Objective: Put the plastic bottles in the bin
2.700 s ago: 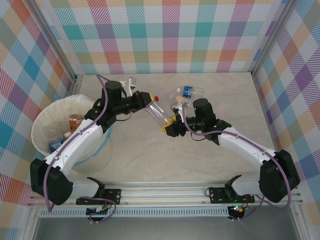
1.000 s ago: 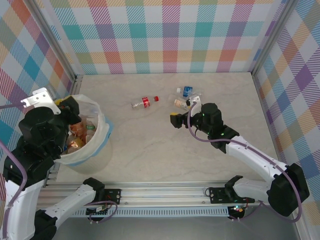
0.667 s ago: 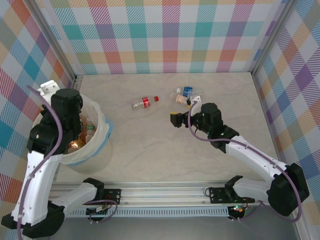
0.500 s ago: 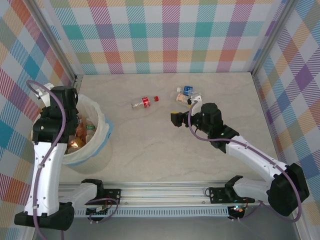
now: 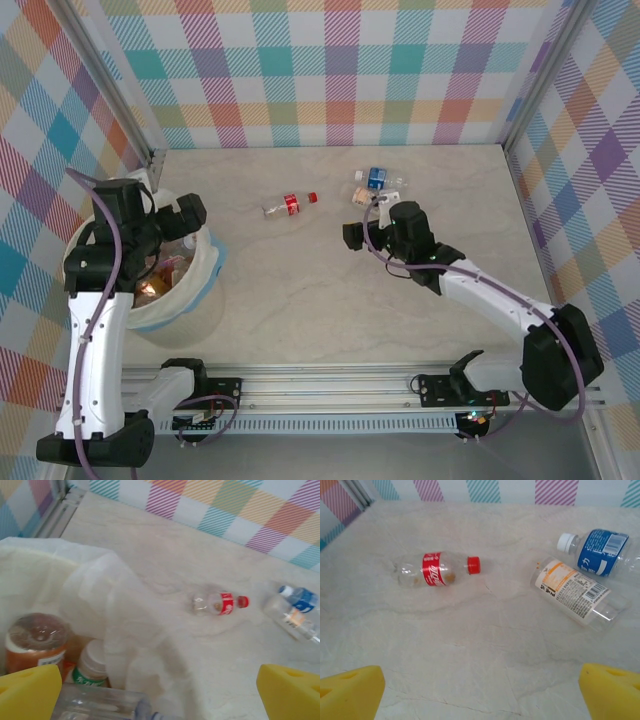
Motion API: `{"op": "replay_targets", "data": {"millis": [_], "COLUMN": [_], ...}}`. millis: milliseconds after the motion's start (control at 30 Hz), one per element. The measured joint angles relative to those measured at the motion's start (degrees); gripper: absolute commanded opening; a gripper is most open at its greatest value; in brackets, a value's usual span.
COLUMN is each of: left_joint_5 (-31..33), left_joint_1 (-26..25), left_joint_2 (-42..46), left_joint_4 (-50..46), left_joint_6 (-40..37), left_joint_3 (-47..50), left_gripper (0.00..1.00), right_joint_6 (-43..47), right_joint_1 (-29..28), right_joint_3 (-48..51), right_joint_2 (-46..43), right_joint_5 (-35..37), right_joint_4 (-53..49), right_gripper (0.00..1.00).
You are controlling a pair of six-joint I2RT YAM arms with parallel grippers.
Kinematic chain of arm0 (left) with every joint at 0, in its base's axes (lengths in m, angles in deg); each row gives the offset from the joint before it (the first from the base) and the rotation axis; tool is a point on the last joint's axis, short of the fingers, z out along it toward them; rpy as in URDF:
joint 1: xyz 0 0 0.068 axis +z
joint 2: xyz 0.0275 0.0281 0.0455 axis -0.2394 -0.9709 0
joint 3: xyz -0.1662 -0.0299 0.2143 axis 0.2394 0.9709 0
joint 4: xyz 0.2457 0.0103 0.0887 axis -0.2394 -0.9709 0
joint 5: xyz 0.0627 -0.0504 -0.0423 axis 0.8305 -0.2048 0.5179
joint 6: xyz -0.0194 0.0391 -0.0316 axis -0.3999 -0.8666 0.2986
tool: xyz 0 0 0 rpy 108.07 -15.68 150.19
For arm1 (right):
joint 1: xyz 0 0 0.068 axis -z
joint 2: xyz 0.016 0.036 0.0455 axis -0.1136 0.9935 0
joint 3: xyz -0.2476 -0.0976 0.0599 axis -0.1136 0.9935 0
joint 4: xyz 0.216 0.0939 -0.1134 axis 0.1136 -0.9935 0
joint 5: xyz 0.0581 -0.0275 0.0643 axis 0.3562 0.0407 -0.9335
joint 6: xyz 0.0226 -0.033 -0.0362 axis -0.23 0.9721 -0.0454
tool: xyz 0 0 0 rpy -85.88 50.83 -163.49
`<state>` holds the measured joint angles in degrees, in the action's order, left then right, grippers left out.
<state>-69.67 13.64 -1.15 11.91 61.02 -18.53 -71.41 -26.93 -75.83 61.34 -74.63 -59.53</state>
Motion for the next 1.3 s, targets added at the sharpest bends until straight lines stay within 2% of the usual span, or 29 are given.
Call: {"op": "replay_targets", "data": {"millis": [133, 567, 800, 1000, 1300], "left_joint_5": [-3.3, -21.9, -31.6, -34.6, -34.8], "left_joint_1": [0.0, 0.0, 0.0, -1.9, -3.5], "left_joint_2": [2.3, 9.2, 10.0, 8.0, 8.3], "left_joint_4": [2.2, 13.0, 23.5, 28.6, 30.2], "left_joint_6": [0.2, 1.5, 9.0, 13.1, 14.4], "left_joint_3": [0.2, 5.7, 12.0, 14.3, 14.7], "left_gripper": [1.0, 1.0, 1.0, 1.0, 1.0], "right_joint_6": [4.1, 18.7, 28.4, 33.2, 37.7], "right_joint_1": [2.6, 15.7, 18.3, 18.3, 18.0], "right_joint_3": [-5.5, -22.9, -32.4, -39.0, -44.9], "right_joint_2": [5.2, 26.0, 36.9, 43.2, 49.4], "right_joint_5": [-2.8, -15.3, -16.3, -16.1, -15.2], "right_joint_4": [-3.8, -17.2, -22.1, -24.1, -27.2], "right_gripper": [1.0, 1.0, 1.0, 0.99, 0.96]}}
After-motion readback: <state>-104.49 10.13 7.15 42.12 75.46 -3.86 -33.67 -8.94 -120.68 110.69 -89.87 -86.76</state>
